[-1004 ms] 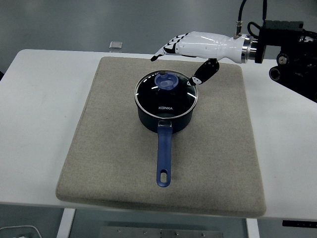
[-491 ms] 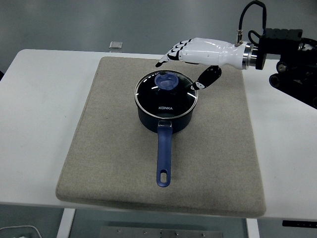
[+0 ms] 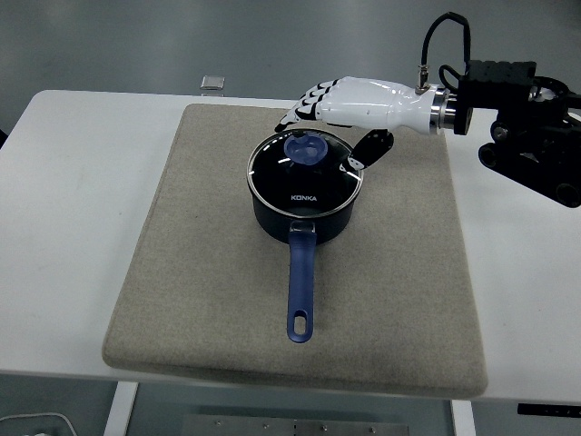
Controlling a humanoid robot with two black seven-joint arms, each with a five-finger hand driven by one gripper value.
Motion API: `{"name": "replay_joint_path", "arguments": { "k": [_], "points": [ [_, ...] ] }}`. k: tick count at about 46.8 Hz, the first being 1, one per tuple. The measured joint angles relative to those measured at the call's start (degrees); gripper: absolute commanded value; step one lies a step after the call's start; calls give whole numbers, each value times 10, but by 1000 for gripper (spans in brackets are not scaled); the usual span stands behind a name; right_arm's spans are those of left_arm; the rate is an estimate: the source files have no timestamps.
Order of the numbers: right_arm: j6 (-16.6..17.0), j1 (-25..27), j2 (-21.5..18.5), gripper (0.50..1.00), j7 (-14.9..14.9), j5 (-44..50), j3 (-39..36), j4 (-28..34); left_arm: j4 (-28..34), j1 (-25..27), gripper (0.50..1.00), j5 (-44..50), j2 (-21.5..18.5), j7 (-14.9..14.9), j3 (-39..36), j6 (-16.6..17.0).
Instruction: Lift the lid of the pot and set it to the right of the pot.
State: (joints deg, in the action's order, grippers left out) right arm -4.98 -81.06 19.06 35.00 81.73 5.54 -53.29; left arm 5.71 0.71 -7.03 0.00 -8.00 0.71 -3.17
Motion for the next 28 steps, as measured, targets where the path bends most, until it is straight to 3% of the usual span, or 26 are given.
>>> {"name": "replay_joint_path", "arguments": {
  "k": [28],
  "points": [
    [-8, 9, -13, 903, 0, 9, 5, 11, 0, 0, 1000, 0, 0, 0, 0, 0]
  ]
}}
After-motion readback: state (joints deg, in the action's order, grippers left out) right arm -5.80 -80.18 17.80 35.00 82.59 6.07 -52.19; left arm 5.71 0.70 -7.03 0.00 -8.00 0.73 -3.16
